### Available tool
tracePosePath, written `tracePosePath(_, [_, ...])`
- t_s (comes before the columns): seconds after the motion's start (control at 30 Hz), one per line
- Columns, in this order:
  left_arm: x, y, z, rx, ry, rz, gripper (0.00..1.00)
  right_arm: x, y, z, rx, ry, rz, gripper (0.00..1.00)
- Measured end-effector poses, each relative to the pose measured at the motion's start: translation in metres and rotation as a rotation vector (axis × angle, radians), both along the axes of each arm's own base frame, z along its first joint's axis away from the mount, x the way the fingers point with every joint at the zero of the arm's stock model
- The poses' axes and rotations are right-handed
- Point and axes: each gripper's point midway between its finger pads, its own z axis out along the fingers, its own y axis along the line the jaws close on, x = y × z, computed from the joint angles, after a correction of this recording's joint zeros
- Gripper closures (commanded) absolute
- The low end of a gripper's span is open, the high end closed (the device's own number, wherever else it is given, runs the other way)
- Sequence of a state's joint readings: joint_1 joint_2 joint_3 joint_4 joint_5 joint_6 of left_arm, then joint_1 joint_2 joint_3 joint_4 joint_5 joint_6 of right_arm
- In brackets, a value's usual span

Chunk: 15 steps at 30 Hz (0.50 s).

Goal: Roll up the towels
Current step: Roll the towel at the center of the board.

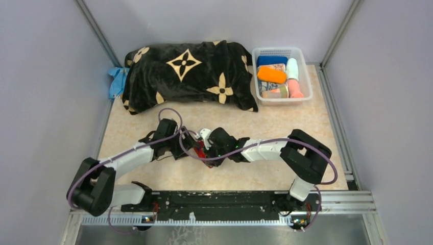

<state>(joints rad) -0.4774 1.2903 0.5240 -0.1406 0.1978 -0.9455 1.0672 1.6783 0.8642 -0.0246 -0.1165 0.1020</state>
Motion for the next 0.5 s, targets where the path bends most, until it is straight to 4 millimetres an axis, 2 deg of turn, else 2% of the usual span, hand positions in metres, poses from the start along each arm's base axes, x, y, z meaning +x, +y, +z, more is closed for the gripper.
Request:
tracePosePath(0.23, [-0.010, 0.007, 0.010, -0.019, -0.046, 0.006, 0.19, -0.001, -0.006, -0.001, 0.313, 0.383, -0.067, 1.00])
tracePosePath(0.5, [-0.015, -0.006, 0.000, -0.078, 0.000, -0.027, 0.26, -0.007, -0.019, -0.006, 0.545, 0.742, -0.155, 0.97])
